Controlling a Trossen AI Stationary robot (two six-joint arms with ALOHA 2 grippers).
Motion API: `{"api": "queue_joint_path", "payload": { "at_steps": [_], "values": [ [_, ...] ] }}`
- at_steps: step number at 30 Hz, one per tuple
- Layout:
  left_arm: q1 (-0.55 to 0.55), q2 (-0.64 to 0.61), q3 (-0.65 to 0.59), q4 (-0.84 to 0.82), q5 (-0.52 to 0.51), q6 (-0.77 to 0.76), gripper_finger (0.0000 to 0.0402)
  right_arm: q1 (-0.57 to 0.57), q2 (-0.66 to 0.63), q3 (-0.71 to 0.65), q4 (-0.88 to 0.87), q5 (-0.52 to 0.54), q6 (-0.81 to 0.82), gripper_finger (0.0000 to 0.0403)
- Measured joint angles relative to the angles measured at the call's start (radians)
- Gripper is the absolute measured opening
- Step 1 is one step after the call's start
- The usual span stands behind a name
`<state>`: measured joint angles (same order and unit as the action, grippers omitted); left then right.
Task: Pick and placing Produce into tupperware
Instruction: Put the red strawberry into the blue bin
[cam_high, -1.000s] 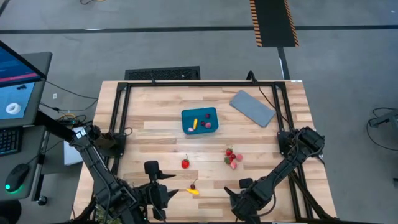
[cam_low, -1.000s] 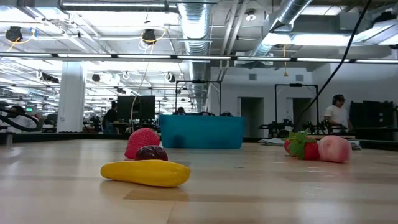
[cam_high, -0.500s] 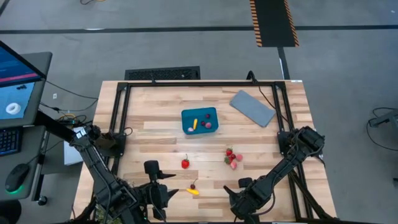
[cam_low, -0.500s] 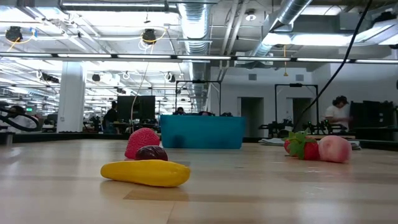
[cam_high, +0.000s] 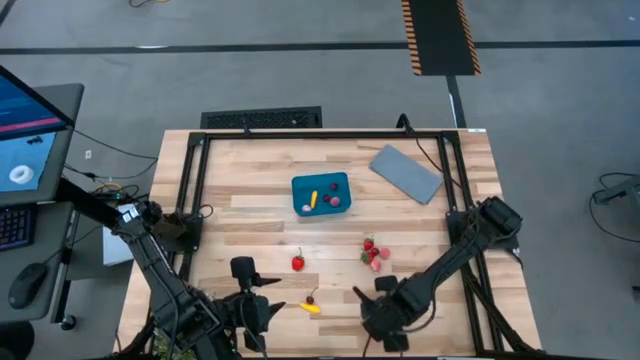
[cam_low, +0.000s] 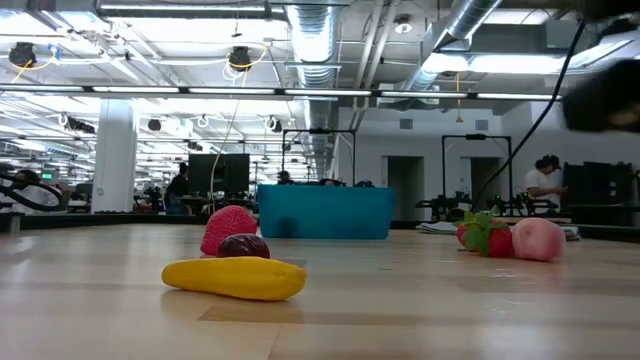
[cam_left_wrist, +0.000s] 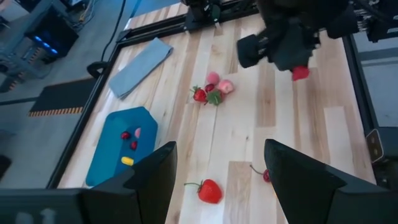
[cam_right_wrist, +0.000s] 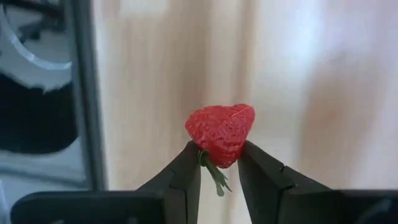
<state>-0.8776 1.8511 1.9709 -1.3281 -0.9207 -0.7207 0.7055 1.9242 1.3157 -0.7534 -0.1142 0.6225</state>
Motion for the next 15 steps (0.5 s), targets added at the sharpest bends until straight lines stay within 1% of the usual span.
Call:
{"api": "queue_joint_path", "payload": {
  "at_steps": [2, 4, 10, 15],
  "values": [
    [0.000, 0.000, 0.000, -0.002, 0.000, 0.000, 0.0233, -0.024, -0.035, 0.001, -0.032, 0.040, -0.013, 0.0118],
    [0.000, 0.000, 0.000, -0.002, 0.001, 0.000, 0.0233, -0.051, -0.079, 0.006, -0.023, 0.070, -0.023, 0.0118],
    [0.000, 0.000, 0.000, -0.011, 0.009, 0.002, 0.0233, -0.130, -0.233, 0.005, -0.068, 0.196, -0.047, 0.0118],
    [0.003, 0.000, 0.000, -0.032, 0.009, 0.003, 0.0233, -0.197, -0.375, 0.005, -0.010, 0.253, -0.040, 0.0118]
  ]
}}
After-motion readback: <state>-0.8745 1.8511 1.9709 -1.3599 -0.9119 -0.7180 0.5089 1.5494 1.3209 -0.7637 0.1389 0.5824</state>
